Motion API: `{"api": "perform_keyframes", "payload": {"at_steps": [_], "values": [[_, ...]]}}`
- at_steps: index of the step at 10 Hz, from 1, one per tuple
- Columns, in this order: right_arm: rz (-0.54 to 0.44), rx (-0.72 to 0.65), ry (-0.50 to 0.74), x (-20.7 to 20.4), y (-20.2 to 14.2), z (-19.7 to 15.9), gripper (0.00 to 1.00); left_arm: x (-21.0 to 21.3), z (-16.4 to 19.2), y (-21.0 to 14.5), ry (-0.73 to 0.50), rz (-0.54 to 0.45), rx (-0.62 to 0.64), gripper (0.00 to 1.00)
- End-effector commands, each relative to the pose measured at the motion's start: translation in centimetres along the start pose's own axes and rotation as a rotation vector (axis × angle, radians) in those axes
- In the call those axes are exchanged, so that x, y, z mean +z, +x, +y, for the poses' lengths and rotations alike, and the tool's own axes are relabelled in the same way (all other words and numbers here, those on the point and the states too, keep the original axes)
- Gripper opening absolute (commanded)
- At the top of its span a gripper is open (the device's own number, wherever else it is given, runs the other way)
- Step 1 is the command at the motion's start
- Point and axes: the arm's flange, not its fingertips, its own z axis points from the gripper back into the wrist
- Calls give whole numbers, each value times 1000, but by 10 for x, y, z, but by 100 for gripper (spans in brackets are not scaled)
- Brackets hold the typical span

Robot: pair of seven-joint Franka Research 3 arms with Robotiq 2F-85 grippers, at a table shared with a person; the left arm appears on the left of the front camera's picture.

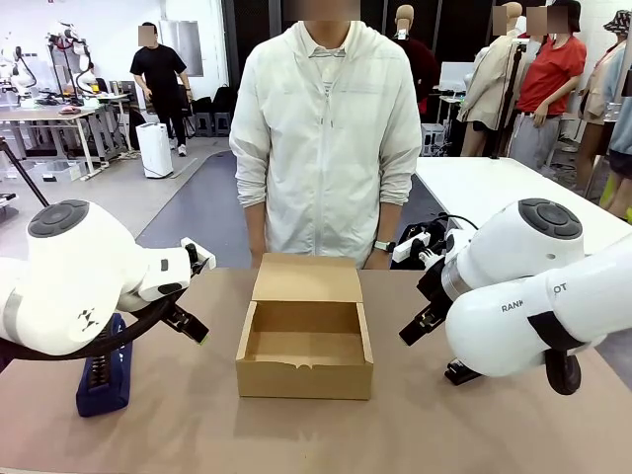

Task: Pack the items into the box.
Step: Pick up the item specified by the human and place it in the Mailer Box.

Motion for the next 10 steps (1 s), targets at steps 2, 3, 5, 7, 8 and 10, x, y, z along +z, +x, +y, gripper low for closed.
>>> {"api": "perform_keyframes", "payload": {"at_steps": [2, 3, 5, 7, 8, 10], "values": [[21, -330, 66, 75, 8, -29, 100, 79, 16, 16, -237, 217, 219, 100], [-39, -494, 156, 128, -3, -48, 100, 126, 36, 13, -391, 150, 261, 100], [-124, -753, 393, 218, -59, -92, 100, 208, 91, -24, -574, -56, 506, 100], [-370, -1013, 572, 264, -156, -143, 100, 239, 153, -97, -613, -228, 827, 100], [-572, -1157, 658, 269, -218, -161, 100, 237, 186, -150, -618, -356, 1099, 100], [-775, -1298, 753, 246, -275, -169, 100, 218, 208, -220, -569, -415, 1376, 100]]}}
